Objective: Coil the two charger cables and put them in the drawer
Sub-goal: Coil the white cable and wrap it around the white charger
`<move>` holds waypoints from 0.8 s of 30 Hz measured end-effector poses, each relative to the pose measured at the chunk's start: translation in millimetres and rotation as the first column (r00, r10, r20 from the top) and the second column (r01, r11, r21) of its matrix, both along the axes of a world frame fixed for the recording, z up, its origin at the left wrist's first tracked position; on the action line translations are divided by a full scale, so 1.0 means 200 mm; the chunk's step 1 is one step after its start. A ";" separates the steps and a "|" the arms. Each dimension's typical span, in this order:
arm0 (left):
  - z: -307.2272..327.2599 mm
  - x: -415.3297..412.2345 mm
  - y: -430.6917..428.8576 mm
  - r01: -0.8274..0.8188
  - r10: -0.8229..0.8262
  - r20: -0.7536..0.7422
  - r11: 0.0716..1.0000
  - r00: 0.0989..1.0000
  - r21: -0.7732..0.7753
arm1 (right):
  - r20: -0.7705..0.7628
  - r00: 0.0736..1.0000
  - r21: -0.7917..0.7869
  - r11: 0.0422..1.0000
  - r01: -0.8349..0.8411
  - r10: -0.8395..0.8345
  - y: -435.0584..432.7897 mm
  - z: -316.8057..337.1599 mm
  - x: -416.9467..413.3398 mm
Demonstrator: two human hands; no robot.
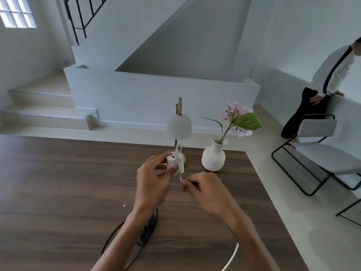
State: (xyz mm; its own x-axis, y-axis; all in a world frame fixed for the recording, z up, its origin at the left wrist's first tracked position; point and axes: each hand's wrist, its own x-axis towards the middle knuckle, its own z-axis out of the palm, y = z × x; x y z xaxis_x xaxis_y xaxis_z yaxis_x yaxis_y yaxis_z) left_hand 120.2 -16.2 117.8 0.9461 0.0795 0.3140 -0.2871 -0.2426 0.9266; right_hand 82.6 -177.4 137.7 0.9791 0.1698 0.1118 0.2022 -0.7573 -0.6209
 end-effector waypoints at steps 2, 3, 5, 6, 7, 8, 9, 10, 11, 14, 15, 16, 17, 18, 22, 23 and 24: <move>-0.01 -0.02 0.00 0.003 -0.010 0.064 0.995 0.998 0.102 | 0.023 0.998 -0.106 0.993 0.056 -0.054 -0.01 0.09 0.00; -0.02 -0.02 0.01 -0.005 -0.010 0.092 0.986 0.996 0.165 | 0.022 0.998 -0.139 0.988 0.063 -0.061 -0.02 0.14 0.00; -0.02 -0.03 0.03 -0.027 -0.008 0.126 0.960 0.992 0.279 | -0.003 0.999 -0.176 0.984 0.038 -0.039 -0.04 0.24 0.01; -0.02 -0.03 0.03 -0.037 -0.008 0.132 0.941 0.991 0.336 | -0.022 0.999 -0.186 0.982 0.018 -0.023 -0.04 0.29 0.01; -0.03 -0.04 0.04 -0.045 -0.010 0.135 0.916 0.991 0.398 | -0.031 0.999 -0.189 0.982 0.004 -0.011 -0.04 0.33 0.03; -0.03 -0.05 0.04 -0.045 -0.019 0.136 0.890 0.991 0.454 | -0.024 1.000 -0.186 0.983 0.002 -0.006 -0.04 0.38 0.04; -0.04 -0.06 0.05 -0.027 -0.040 0.126 0.871 0.991 0.491 | 0.001 1.000 -0.182 0.983 0.006 -0.006 -0.04 0.41 0.07; -0.05 -0.07 0.05 0.015 -0.077 0.105 0.868 0.991 0.497 | 0.037 0.999 -0.179 0.984 0.012 -0.005 -0.05 0.44 0.10; -0.06 -0.08 0.06 0.077 -0.129 0.077 0.876 0.989 0.476 | 0.073 0.997 -0.168 0.986 0.013 -0.001 -0.06 0.46 0.14; -0.04 -0.11 0.08 0.297 -0.312 0.004 0.908 0.950 0.296 | 0.109 0.994 -0.089 0.996 -0.003 0.012 -0.08 0.43 0.30; -0.02 -0.12 0.08 0.341 -0.348 -0.004 0.915 0.937 0.218 | 0.092 0.996 -0.048 0.999 -0.015 0.019 -0.09 0.39 0.34; 0.00 -0.12 0.09 0.361 -0.364 0.000 0.922 0.931 0.141 | 0.067 0.998 0.000 1.000 -0.022 0.022 -0.10 0.34 0.38; 0.02 -0.12 0.09 0.361 -0.363 0.013 0.930 0.932 0.073 | 0.040 0.999 0.064 0.998 -0.025 0.023 -0.11 0.29 0.40; 0.03 -0.12 0.10 0.352 -0.353 0.030 0.936 0.935 0.017 | 0.008 1.000 0.132 0.991 -0.026 0.025 -0.12 0.23 0.40; 0.04 -0.09 0.14 0.257 -0.254 0.040 0.958 0.966 -0.130 | -0.100 0.995 0.260 0.965 0.010 0.016 -0.09 -0.01 0.32; 0.03 -0.09 0.15 0.223 -0.220 0.034 0.962 0.975 -0.156 | -0.124 0.992 0.289 0.957 0.000 0.038 -0.07 -0.05 0.29; 0.02 -0.08 0.15 0.179 -0.177 0.026 0.968 0.984 -0.177 | -0.150 0.987 0.312 0.950 -0.013 0.063 -0.05 -0.09 0.25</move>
